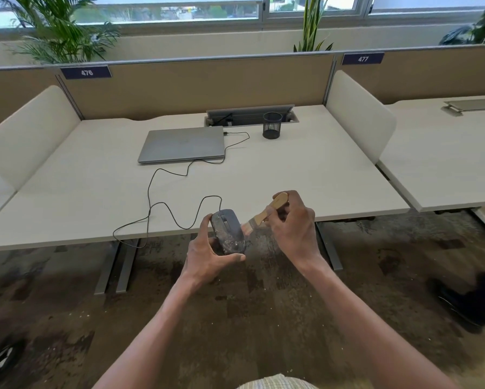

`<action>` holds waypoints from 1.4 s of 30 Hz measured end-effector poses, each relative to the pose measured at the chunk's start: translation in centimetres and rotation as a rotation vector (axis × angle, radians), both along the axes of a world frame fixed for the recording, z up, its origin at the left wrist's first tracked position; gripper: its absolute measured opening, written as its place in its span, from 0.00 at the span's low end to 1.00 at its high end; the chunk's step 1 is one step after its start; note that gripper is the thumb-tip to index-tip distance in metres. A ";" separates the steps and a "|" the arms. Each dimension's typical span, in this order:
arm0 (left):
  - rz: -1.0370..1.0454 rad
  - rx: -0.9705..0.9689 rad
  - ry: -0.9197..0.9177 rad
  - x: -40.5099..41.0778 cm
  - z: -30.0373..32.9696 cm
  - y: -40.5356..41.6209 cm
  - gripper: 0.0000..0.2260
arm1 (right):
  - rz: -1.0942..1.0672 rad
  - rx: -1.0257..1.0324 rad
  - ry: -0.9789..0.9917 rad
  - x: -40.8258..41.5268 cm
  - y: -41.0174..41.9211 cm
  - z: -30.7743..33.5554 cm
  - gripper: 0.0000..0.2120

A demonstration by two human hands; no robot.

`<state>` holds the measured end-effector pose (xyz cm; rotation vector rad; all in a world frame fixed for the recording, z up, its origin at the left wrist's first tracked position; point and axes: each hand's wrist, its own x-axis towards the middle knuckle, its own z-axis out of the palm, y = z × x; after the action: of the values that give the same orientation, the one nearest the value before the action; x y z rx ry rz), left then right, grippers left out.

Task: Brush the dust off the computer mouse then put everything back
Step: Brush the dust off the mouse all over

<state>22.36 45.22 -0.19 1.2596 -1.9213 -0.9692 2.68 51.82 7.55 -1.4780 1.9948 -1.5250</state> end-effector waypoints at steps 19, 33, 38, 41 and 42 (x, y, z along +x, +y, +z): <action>-0.071 0.044 0.048 -0.2 0.8 0.2 0.55 | 0.148 -0.129 -0.217 -1.4 -1.7 -1.5 0.11; -0.045 0.030 -0.026 0.0 1.0 0.1 0.57 | 0.324 0.013 -0.331 -3.3 -0.3 -1.1 0.14; -0.031 0.039 -0.021 0.0 1.3 -0.2 0.55 | 0.371 0.060 -0.316 -3.7 0.2 -0.8 0.17; -0.026 0.027 -0.004 0.0 1.5 -0.3 0.56 | 0.366 0.072 -0.292 -3.8 0.3 -0.9 0.18; -0.021 0.025 -0.003 0.1 1.6 -0.3 0.56 | 0.353 0.066 -0.285 -3.8 0.3 -0.8 0.19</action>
<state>22.46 44.91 1.43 1.2582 -1.9341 -1.0057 -1.11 52.13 6.72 -1.4045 1.5157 -1.4116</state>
